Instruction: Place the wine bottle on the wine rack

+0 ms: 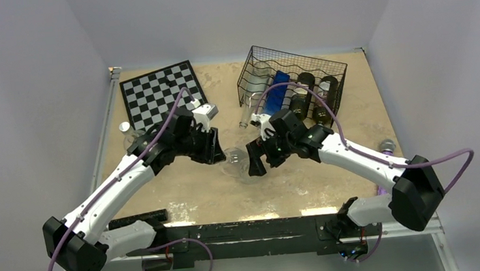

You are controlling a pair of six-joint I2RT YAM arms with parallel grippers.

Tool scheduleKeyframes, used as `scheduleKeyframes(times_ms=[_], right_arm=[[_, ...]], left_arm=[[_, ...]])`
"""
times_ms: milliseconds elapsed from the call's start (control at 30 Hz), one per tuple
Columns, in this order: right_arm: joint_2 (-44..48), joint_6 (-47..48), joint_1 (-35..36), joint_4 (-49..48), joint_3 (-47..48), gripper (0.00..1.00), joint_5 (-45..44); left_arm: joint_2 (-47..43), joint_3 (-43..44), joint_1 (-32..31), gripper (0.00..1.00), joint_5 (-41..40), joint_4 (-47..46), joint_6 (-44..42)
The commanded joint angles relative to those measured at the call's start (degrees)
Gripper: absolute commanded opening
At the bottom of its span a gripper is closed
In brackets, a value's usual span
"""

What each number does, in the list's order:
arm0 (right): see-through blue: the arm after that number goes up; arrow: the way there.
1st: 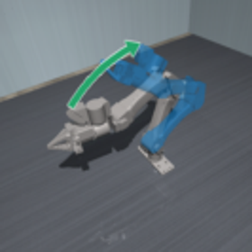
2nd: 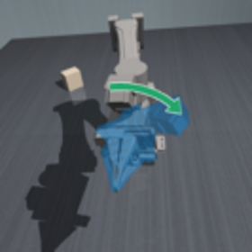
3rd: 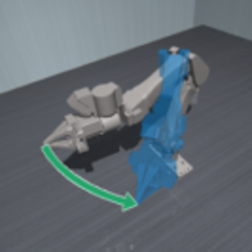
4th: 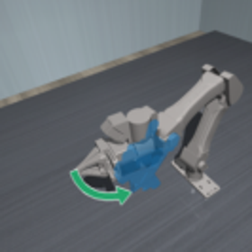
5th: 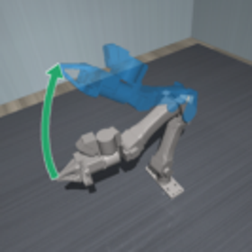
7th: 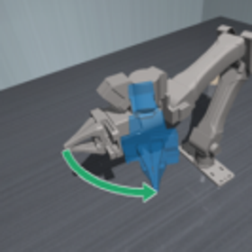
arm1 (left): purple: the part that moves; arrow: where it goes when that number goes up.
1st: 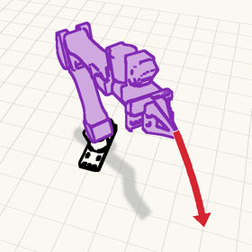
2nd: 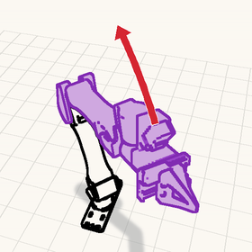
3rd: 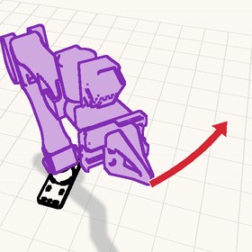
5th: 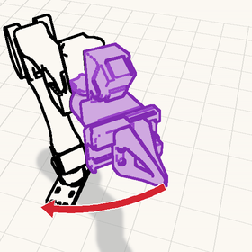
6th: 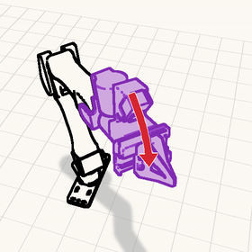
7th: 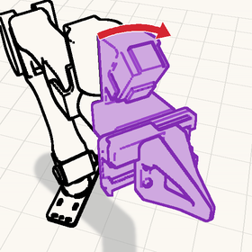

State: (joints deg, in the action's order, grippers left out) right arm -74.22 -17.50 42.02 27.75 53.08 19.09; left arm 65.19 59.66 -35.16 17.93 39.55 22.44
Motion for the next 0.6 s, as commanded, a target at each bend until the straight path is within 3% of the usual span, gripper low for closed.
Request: scheduleKeyframes(times_ms=[0,567], right_arm=[[-2.5,0.0,1.5,-3.6,0.1,0.97,0.9],[-8.5,-3.9,3.1,-0.3,3.9,0.96,-8.0]], left_arm=[[-0.7,-3.5,-0.3,0.0,2.7,7.1,-3.9],[0.1,-5.7,-1.0,0.0,9.0,14.4,-6.7]])
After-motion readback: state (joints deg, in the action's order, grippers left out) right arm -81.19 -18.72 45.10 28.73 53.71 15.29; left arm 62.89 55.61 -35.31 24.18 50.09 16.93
